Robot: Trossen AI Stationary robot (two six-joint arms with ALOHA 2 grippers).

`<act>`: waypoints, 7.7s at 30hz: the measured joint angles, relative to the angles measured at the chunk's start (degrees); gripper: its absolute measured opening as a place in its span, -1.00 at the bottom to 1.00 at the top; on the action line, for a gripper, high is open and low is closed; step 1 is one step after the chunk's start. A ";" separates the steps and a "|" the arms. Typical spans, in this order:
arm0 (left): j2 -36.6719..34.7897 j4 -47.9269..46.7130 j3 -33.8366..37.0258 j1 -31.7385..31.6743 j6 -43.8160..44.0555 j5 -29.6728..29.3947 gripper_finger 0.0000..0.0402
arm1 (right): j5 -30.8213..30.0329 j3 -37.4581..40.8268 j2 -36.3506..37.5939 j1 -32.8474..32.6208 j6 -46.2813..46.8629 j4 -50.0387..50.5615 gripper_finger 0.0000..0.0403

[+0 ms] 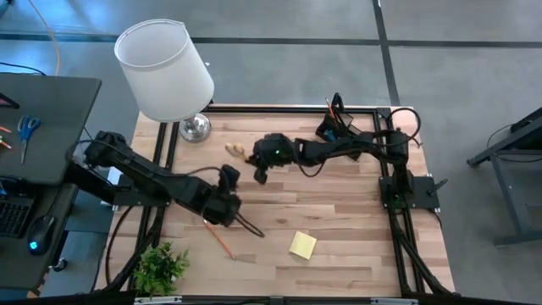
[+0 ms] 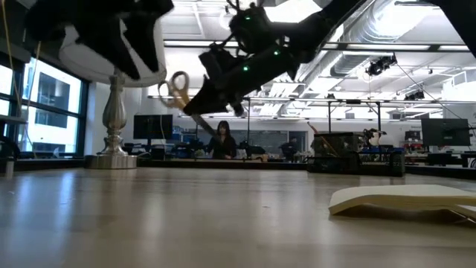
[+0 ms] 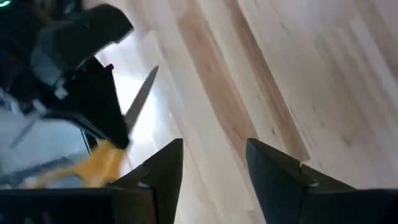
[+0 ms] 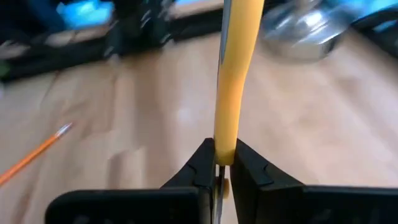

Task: Pick and place office supplies into organizer
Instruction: Put the yellow scissors into the mesh desk organizer, then put the orange pencil into the mesh desk organizer

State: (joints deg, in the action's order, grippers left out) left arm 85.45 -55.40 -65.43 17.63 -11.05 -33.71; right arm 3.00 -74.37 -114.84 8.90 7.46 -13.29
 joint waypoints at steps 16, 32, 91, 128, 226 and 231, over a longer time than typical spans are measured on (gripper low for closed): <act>-29.15 44.79 23.76 -6.33 8.35 17.06 -0.44 | -29.55 33.42 32.48 4.80 -8.47 -20.97 -0.94; -24.75 84.01 39.21 -26.34 9.35 43.55 -0.69 | -33.35 50.14 41.26 21.64 -15.53 -36.49 -0.94; -10.17 92.72 39.71 -34.88 10.30 58.21 -0.71 | -44.80 50.14 32.45 28.22 -8.80 -26.44 -0.41; -14.89 62.79 36.46 -31.78 7.85 65.44 -0.71 | -25.89 50.12 42.08 -3.21 -6.71 -32.49 -0.53; -10.55 68.14 52.41 4.13 11.49 29.57 -0.92 | -30.21 50.12 42.02 -15.89 0.39 -27.08 -0.53; -10.37 63.95 49.20 4.07 9.74 27.67 -0.98 | -22.37 50.09 41.79 -16.94 3.25 -27.63 -0.53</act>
State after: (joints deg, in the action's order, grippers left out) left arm 75.08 8.55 -16.22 21.69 -1.31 -6.04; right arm -19.37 -24.28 -73.04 -8.04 10.71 -40.92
